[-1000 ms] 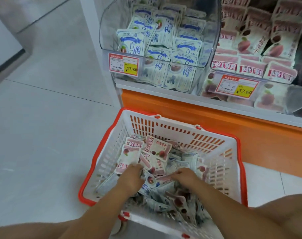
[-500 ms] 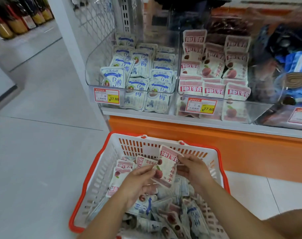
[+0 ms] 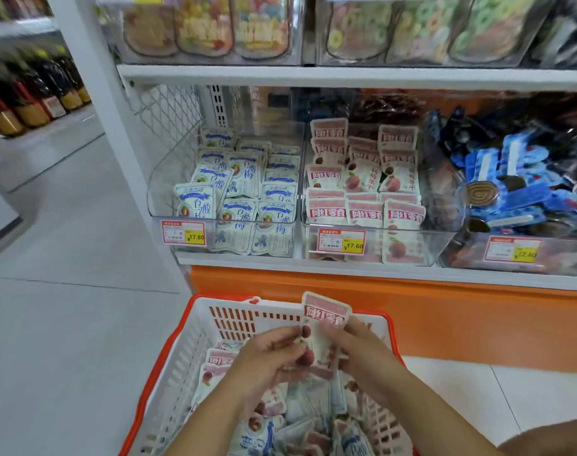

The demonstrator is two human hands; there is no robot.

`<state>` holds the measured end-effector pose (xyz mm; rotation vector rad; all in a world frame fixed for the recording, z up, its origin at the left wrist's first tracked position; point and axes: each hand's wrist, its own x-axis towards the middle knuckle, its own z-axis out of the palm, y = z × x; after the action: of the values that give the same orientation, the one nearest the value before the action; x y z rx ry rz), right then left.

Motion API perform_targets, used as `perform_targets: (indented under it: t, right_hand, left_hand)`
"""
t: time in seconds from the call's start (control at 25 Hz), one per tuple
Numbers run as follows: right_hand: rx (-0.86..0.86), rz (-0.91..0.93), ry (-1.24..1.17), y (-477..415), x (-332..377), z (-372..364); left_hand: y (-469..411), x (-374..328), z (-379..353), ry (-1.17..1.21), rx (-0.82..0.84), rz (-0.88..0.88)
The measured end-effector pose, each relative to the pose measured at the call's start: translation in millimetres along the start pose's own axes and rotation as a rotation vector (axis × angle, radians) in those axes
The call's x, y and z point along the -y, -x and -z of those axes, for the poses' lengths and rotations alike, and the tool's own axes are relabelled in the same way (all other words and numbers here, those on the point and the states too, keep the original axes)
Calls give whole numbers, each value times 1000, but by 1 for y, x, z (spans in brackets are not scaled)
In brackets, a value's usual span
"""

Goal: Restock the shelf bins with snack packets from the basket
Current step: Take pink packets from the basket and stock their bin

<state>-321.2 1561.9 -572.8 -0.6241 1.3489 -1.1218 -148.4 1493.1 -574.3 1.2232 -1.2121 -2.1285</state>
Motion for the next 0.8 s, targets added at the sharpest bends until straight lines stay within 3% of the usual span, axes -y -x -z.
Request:
perform_targets:
  t: [0.08, 0.24, 0.44, 0.64, 0.8]
  right_hand:
    - [34, 69, 309, 16, 30, -5]
    - [-61, 247, 623, 36, 123, 7]
    - [-260, 437, 443, 4, 212, 34]
    - [-400, 300, 425, -58, 238, 59]
    - [-413, 297, 316, -70, 244, 79]
  left_hand:
    - [2, -25, -9, -33, 23, -78]
    - [14, -98, -39, -182, 14, -327]
    - [-4, -176, -43, -481, -274, -684]
    - [-54, -216, -30, -813, -428, -762]
    - [-108, -272, -47, -1384, -431, -786]
